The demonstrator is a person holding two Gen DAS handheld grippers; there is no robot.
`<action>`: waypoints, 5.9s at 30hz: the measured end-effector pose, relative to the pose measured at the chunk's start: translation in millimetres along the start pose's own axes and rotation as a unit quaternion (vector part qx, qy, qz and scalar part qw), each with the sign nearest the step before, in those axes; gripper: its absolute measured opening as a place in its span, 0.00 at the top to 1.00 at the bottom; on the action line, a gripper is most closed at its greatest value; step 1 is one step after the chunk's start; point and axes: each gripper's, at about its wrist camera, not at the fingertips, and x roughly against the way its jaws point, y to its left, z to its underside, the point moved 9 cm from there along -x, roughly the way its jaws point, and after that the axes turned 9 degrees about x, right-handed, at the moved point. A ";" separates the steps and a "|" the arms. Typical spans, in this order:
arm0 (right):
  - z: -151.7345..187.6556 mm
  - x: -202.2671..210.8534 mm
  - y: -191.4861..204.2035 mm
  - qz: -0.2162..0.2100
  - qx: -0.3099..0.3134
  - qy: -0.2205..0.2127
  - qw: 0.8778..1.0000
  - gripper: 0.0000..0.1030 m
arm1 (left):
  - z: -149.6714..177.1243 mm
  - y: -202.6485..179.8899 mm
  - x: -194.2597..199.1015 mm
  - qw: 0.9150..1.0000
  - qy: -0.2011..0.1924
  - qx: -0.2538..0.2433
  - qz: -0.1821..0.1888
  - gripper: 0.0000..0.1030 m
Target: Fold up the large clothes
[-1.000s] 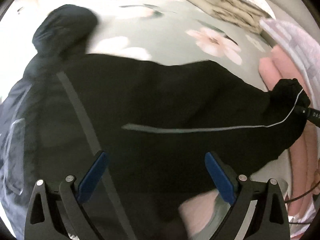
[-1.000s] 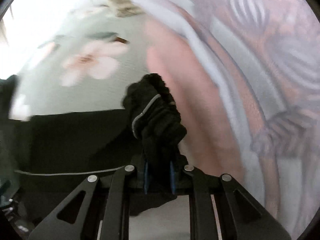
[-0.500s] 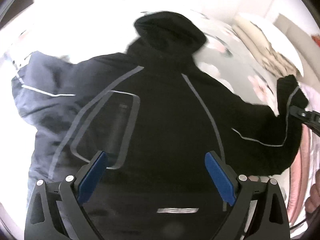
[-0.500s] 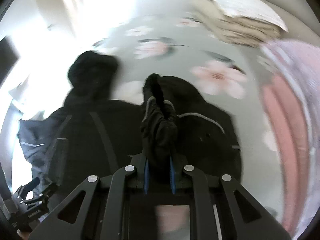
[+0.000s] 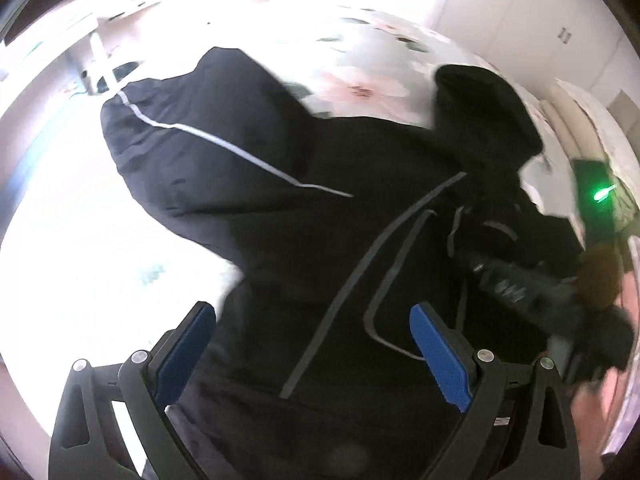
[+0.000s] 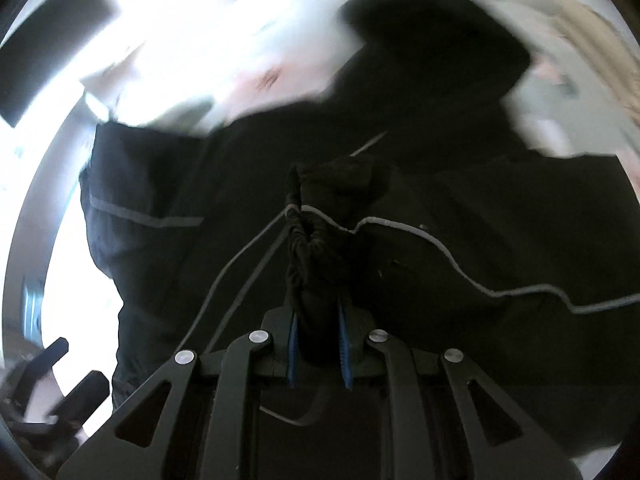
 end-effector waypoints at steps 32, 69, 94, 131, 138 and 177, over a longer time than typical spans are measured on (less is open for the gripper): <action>84.3 12.3 -235.0 0.134 -0.178 0.044 0.974 0.45 | -14.9 -107.4 -103.9 0.967 0.145 -0.036 0.205 0.33; 63.6 62.9 -229.6 0.123 -0.177 0.032 0.976 0.31 | -74.3 -27.4 -68.0 0.990 0.059 -0.089 0.097 0.61; 62.0 78.1 -215.4 0.125 -0.156 0.024 0.979 0.30 | -32.2 -89.8 -83.8 0.961 0.128 -0.111 0.216 0.32; 241.2 118.5 -52.1 0.094 0.015 0.065 0.993 0.02 | 70.2 51.1 56.7 0.997 -0.031 -0.054 -0.041 0.17; 217.9 99.3 6.3 0.064 0.080 0.073 0.992 0.02 | -10.6 145.0 79.5 0.994 -0.084 0.021 -0.069 0.17; 116.7 23.3 41.0 0.119 -0.125 0.141 0.975 0.08 | -306.9 323.8 -98.9 0.980 -0.102 0.172 -0.019 0.81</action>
